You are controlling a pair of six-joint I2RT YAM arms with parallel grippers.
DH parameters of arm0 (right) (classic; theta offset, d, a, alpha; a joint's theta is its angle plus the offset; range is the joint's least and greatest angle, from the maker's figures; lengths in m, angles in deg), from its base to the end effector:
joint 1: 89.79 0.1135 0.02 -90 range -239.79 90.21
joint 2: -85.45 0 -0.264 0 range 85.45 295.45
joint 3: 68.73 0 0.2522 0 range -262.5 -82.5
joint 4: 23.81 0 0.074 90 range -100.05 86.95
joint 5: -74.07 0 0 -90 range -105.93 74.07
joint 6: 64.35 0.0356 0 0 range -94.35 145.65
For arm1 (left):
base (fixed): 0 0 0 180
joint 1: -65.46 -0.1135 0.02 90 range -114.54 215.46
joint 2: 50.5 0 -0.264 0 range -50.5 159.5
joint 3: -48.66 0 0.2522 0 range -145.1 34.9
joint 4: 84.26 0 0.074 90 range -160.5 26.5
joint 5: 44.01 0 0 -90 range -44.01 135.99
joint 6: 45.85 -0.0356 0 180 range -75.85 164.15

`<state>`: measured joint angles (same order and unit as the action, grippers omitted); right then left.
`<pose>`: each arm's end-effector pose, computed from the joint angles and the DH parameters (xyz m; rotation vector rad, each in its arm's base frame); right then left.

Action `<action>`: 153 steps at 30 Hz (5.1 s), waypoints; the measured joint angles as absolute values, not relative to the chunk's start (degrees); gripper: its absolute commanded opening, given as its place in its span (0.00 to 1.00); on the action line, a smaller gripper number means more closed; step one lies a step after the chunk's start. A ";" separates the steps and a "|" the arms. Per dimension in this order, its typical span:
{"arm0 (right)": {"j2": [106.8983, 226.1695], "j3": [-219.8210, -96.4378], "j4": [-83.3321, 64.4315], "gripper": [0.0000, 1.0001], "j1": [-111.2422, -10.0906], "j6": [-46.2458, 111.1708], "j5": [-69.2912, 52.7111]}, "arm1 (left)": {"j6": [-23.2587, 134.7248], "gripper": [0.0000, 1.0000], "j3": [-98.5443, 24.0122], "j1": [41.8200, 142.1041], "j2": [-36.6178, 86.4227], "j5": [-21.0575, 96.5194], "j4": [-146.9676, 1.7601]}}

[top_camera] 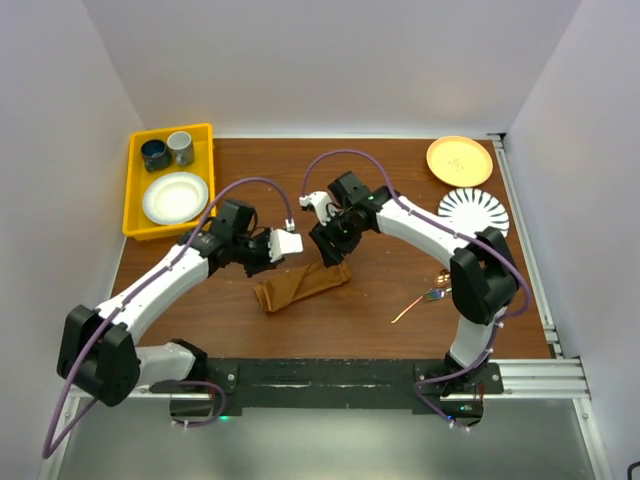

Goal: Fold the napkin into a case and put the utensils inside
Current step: Rotate the smaller rectangle-folded napkin at the center of the board, then pick up the spoon from the corner of the board, then pass from the right arm to the left

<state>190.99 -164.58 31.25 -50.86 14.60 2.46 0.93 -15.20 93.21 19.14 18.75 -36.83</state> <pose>0.2927 0.2509 0.2279 -1.2449 2.4363 0.5771 0.2069 -0.1273 0.2510 1.5554 1.8477 -0.4702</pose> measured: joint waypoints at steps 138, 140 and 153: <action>204.50 -184.67 63.43 0.00 -104.38 -27.32 27.38 | 12.87 1.00 -17.06 81.34 29.11 -4.27 -41.66; 206.62 -191.42 63.58 0.00 -100.47 -27.37 28.91 | 12.54 1.00 -17.06 80.88 29.09 -3.81 -41.53; 220.76 -221.56 65.59 0.00 -78.96 -18.27 39.25 | 11.66 0.75 -19.01 74.74 27.73 -2.30 -42.99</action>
<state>220.76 -221.56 65.59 -78.96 -18.27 39.25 11.66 -19.01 74.74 27.73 -2.30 -42.99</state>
